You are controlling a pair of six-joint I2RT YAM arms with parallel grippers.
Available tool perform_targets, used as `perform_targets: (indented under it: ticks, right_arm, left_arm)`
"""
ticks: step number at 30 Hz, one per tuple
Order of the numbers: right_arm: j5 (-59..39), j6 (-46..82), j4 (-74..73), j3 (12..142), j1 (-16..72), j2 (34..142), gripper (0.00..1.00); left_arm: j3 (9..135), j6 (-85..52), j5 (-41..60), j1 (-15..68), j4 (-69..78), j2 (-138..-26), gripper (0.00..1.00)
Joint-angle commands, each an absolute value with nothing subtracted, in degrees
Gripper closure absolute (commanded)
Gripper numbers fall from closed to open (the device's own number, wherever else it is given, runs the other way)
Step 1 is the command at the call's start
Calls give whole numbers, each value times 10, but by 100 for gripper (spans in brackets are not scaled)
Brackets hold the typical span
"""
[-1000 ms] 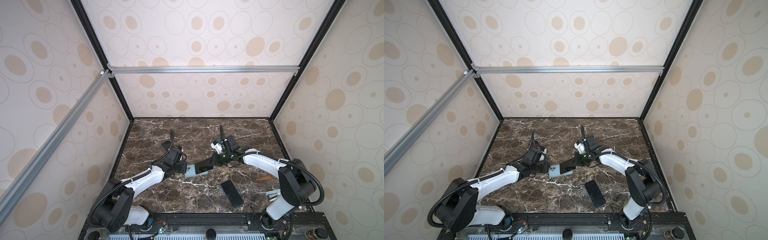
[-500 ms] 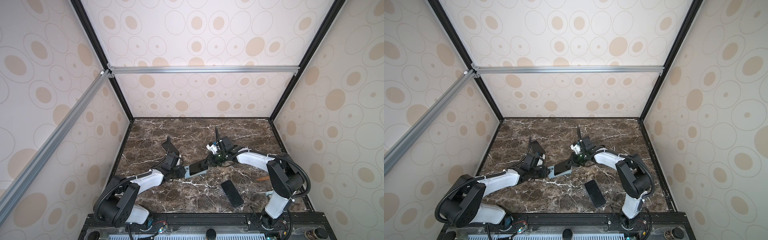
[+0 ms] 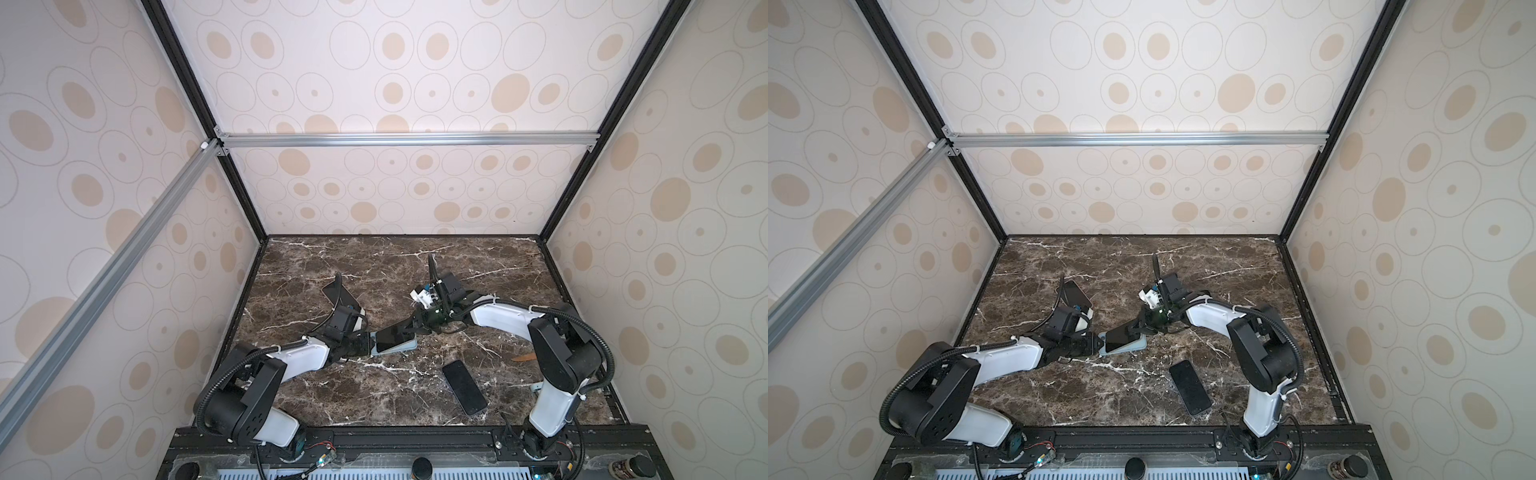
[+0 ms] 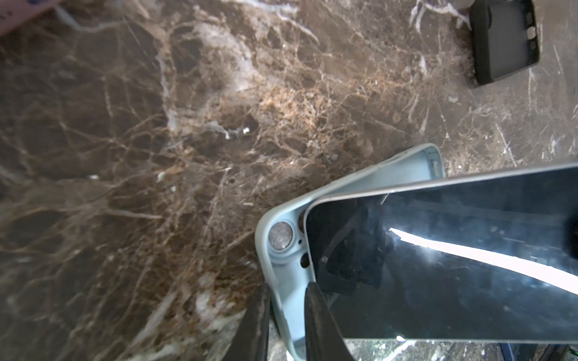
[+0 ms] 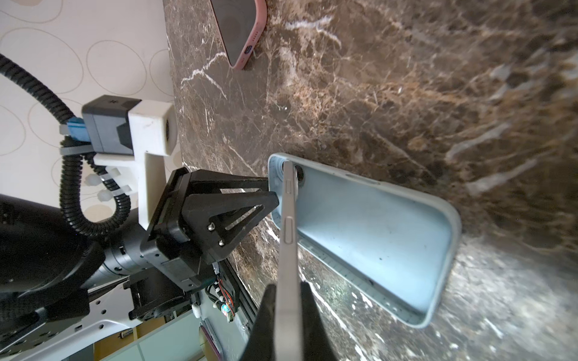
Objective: Put the phone into the phone case
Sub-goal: 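Lower the silver phone into the blue case with the right gripper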
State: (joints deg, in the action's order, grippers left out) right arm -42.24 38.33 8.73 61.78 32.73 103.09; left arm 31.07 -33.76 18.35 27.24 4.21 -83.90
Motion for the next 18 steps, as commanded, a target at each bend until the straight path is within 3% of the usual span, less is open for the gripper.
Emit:
perform_targets:
  ticks: [1,18]
  right_arm:
    - [-444,393,55,602,329,1041,100]
    - [-455,457,-107,506,320,1100,100]
  left_arm:
    - [313,-353,205,270,68,-841,78]
    - [279,-358,220,270,70,-842,76]
